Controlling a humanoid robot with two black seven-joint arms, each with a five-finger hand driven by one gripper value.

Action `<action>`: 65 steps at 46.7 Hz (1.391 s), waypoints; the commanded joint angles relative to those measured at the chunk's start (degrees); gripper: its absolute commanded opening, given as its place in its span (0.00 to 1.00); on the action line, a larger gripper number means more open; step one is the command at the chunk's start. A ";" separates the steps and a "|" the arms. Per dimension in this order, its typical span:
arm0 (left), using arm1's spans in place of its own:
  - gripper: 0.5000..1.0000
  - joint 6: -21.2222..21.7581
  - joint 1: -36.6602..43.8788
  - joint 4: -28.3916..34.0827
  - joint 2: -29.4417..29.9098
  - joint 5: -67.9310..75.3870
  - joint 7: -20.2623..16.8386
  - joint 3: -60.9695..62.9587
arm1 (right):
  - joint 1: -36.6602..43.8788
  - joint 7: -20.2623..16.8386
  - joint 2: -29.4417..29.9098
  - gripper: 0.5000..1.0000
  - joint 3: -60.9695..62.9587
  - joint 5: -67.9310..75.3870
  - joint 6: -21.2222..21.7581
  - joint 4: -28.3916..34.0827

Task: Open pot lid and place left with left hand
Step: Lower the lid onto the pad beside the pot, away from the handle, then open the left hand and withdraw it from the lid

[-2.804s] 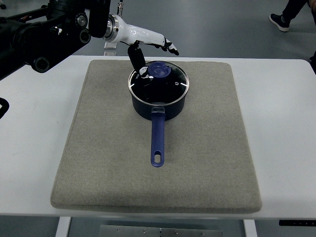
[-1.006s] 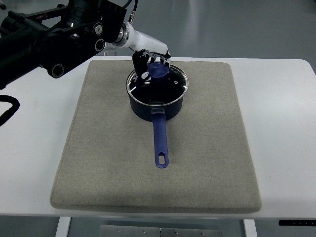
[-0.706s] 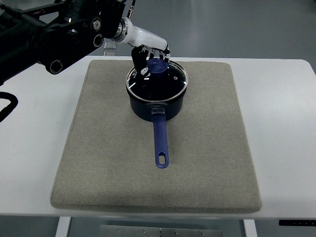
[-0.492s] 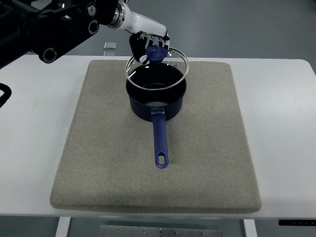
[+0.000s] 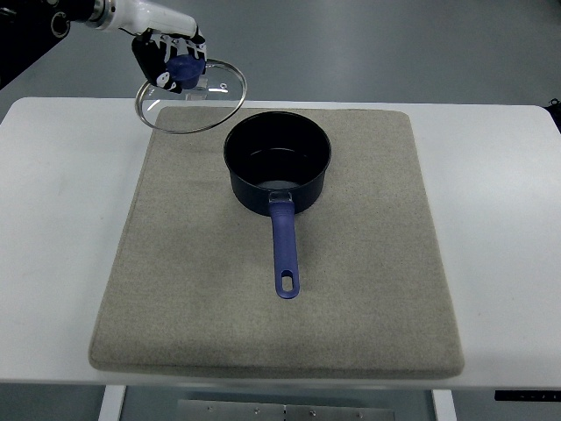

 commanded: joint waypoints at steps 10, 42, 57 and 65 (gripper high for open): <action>0.00 -0.01 2.96 0.17 1.80 0.57 0.01 4.48 | 0.09 0.00 0.00 0.83 -0.01 0.01 -0.05 0.01; 0.06 7.83 10.07 3.51 -1.10 -0.84 0.01 8.27 | 0.09 0.00 0.00 0.83 -0.01 0.01 0.03 -0.08; 0.92 8.97 8.93 3.51 -1.28 -10.50 0.01 8.71 | 0.09 0.00 0.00 0.83 -0.01 0.01 0.03 -0.08; 0.92 8.89 8.84 4.21 -1.19 -15.68 0.01 7.74 | 0.09 0.00 0.00 0.83 -0.01 0.01 0.03 -0.08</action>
